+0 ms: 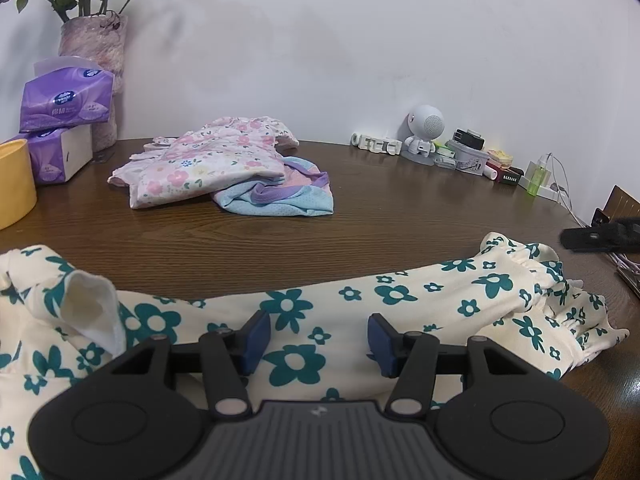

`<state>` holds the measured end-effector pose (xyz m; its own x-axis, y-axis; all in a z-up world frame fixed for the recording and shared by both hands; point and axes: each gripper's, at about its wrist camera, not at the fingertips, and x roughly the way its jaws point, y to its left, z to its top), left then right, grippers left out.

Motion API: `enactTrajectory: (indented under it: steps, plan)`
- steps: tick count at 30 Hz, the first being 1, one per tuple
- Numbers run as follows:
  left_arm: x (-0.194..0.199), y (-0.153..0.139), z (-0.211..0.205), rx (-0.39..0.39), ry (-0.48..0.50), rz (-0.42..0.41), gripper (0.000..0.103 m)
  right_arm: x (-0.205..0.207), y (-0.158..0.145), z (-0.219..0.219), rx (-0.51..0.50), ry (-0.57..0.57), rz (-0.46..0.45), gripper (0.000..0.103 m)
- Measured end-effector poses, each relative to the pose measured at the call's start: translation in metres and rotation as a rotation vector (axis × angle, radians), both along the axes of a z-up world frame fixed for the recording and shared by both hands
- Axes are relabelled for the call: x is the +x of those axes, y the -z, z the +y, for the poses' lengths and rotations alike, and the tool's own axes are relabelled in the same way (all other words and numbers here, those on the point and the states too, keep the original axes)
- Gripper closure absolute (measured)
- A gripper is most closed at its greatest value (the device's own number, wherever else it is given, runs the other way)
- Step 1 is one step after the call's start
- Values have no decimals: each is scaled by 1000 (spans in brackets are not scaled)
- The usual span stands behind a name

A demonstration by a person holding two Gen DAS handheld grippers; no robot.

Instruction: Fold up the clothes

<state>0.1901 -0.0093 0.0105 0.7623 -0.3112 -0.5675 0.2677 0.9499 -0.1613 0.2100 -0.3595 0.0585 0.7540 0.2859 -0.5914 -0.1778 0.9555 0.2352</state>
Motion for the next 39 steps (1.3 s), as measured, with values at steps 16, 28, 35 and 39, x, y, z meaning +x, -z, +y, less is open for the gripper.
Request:
enactTrajectory:
  steps: [16, 28, 35, 39]
  plan:
    - [0, -1, 0, -9, 2, 3, 49, 13, 24, -34, 213, 91, 79, 100]
    - [1, -1, 0, -9, 2, 3, 49, -6, 34, 1, -86, 93, 61, 99]
    - [1, -1, 0, -8, 3, 3, 49, -17, 27, 7, -182, 191, -58, 84]
    - [1, -1, -1, -1, 6, 2, 48, -38, 1, 29, -158, 113, -204, 75]
